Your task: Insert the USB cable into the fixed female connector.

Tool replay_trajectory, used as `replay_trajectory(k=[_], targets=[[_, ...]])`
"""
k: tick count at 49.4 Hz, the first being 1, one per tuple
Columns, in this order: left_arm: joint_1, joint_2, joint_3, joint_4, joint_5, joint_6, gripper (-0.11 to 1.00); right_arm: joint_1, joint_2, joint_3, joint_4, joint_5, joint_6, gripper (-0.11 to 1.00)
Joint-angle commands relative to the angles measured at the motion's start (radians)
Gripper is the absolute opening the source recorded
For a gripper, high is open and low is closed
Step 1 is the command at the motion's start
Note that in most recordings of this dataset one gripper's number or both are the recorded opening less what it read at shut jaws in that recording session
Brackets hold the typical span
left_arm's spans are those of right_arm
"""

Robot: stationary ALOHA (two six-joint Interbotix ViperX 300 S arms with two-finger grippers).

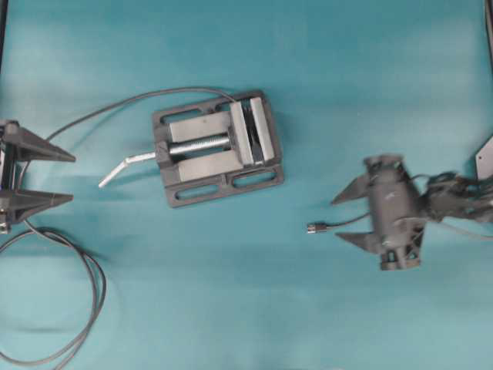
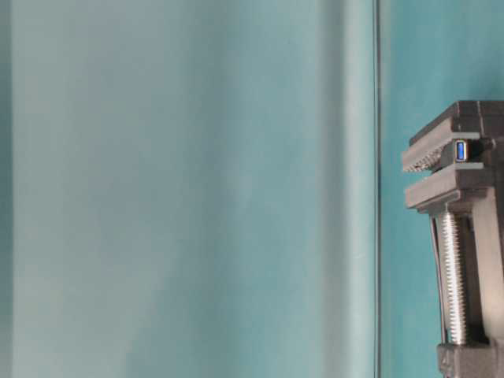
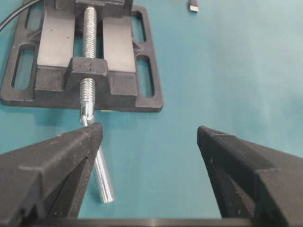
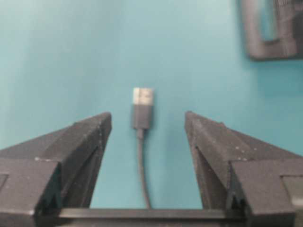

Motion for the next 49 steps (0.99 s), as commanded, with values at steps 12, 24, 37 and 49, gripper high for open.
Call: replay_trajectory(k=[12, 24, 37, 49], targets=[[-0.003, 0.014, -0.012, 0.003, -0.008, -0.011, 0.96, -0.012, -0.272, 0.13, -0.002, -0.031, 0.014, 0.59], [-0.003, 0.014, -0.012, 0.003, -0.008, -0.011, 0.96, -0.107, -0.325, 0.201, -0.002, 0.005, 0.028, 0.4], [-0.003, 0.014, -0.012, 0.003, -0.008, -0.012, 0.96, -0.345, -0.359, 0.202, -0.005, 0.101, 0.021, 0.1], [-0.003, 0.014, -0.012, 0.003, -0.006, -0.012, 0.96, -0.376, -0.364, 0.244, -0.006, 0.314, 0.025, 0.03]])
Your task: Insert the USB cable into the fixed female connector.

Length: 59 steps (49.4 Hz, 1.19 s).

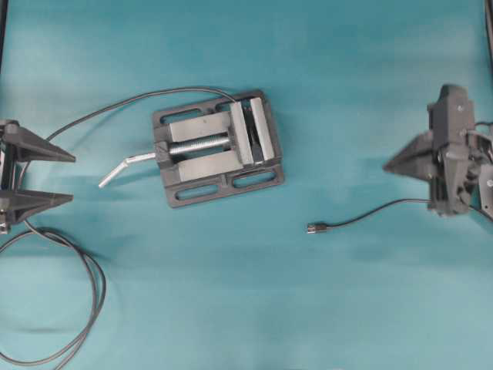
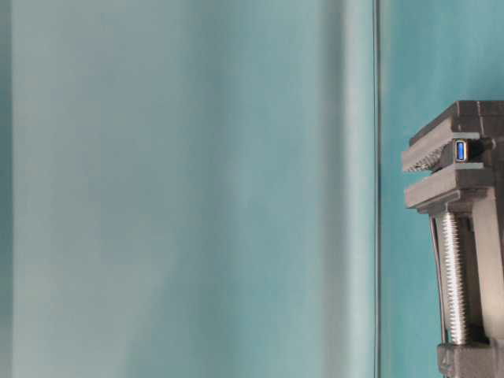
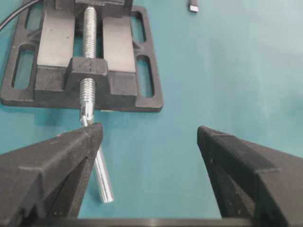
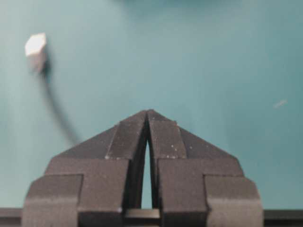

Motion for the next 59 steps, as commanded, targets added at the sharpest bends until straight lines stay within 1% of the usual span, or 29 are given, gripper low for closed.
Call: replay_trajectory(k=[1, 12, 19, 27, 59], targets=[[-0.003, 0.014, -0.012, 0.005, -0.006, -0.012, 0.96, -0.005, -0.003, -0.008, -0.005, 0.029, 0.006, 0.03], [-0.002, 0.014, -0.012, 0.003, -0.006, -0.012, 0.96, -0.005, -0.003, -0.014, -0.005, -0.034, 0.011, 0.03], [-0.002, 0.014, -0.012, 0.003, -0.006, -0.012, 0.96, -0.005, -0.003, 0.02, -0.003, -0.028, 0.015, 0.03], [-0.002, 0.014, -0.012, 0.003, -0.006, -0.012, 0.96, -0.005, -0.003, 0.02, -0.003, -0.026, 0.026, 0.03], [-0.002, 0.014, -0.012, 0.003, -0.006, -0.012, 0.96, -0.005, -0.003, 0.02, -0.003, -0.026, 0.026, 0.03]])
